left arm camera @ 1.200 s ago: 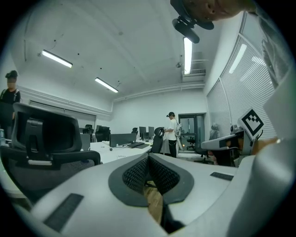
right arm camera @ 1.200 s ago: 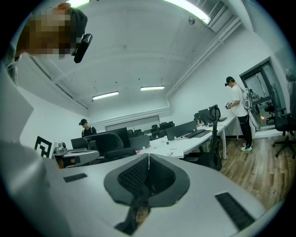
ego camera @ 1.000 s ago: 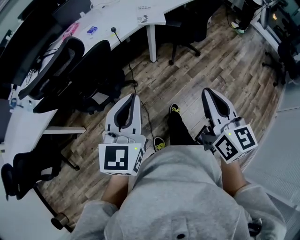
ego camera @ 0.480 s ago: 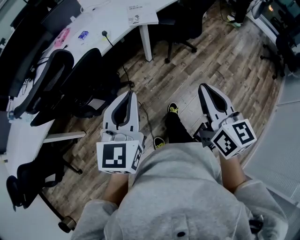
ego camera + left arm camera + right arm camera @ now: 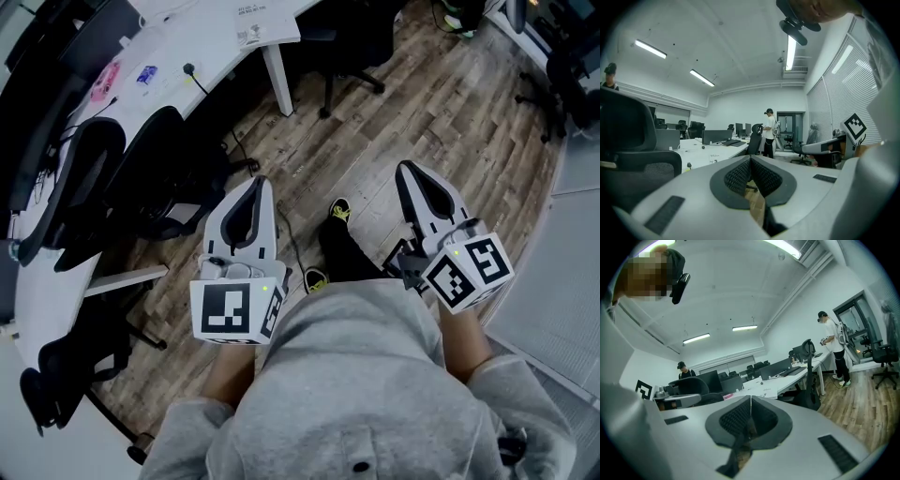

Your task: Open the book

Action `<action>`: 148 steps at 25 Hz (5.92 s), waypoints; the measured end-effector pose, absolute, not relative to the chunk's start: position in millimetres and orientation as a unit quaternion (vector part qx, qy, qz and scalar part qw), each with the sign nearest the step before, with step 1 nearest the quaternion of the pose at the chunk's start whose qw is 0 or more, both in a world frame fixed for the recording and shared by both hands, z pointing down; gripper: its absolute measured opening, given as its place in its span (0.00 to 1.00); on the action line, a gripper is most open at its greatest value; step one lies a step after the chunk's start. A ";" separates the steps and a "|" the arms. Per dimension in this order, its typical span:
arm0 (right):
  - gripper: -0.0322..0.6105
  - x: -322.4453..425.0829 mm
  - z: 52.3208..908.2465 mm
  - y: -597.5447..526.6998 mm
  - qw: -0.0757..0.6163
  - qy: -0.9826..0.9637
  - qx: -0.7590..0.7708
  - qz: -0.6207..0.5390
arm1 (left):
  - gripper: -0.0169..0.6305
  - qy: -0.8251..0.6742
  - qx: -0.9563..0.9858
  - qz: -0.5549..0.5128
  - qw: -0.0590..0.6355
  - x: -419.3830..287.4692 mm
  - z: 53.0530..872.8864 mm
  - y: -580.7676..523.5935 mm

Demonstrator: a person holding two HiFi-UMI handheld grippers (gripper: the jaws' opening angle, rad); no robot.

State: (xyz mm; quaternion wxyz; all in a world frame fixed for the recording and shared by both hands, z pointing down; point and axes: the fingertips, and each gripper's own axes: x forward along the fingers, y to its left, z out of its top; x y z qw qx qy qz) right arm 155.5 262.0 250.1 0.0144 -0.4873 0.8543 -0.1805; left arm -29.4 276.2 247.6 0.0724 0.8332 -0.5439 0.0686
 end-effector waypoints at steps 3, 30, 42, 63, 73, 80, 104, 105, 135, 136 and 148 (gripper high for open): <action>0.09 162.5 252.9 252.0 0.015 0.850 -0.494 -0.184 | 0.04 -0.540 0.836 0.070 0.075 -25.3 249.6 267.0; 0.09 171.7 282.0 57.8 -0.003 0.848 -0.480 -0.225 | 0.04 -0.562 0.813 0.115 0.096 -34.9 268.8 77.1; 0.09 179.8 281.4 1.2 0.003 0.862 -0.457 -0.222 | 0.04 -0.576 0.805 0.119 0.085 -20.3 263.3 27.3; 0.09 193.4 269.9 -14.4 0.025 0.864 -0.457 -0.209 | 0.04 -0.582 0.803 0.114 0.066 -12.4 250.6 14.1; 0.09 184.3 271.5 -8.4 0.023 0.866 -0.454 -0.209 | 0.04 -0.586 0.801 0.106 0.065 -20.9 249.6 18.9; 0.09 170.0 272.3 -23.2 0.015 0.866 -0.455 -0.208 | 0.04 -0.587 0.800 0.100 0.070 -34.4 252.0 3.2; 0.09 102.8 332.5 -143.8 -0.029 0.846 -0.457 -0.273 | 0.04 -0.591 0.789 0.132 0.105 -98.4 298.1 -127.8; 0.09 99.1 338.9 -149.2 -0.033 0.842 -0.457 -0.283 | 0.04 -0.592 0.787 0.137 0.103 -101.8 302.3 -133.3; 0.24 51.8 449.8 -202.1 -0.052 0.809 -0.397 -0.431 | 0.04 -0.598 0.755 0.187 0.192 -145.3 433.2 -202.6; 0.24 50.0 453.4 -203.2 -0.054 0.808 -0.395 -0.433 | 0.04 -0.598 0.754 0.188 0.196 -146.0 436.2 -203.8; 0.25 31.0 500.9 -220.6 -0.063 0.796 -0.382 -0.465 | 0.04 -0.595 0.743 0.195 0.237 -156.6 483.1 -211.9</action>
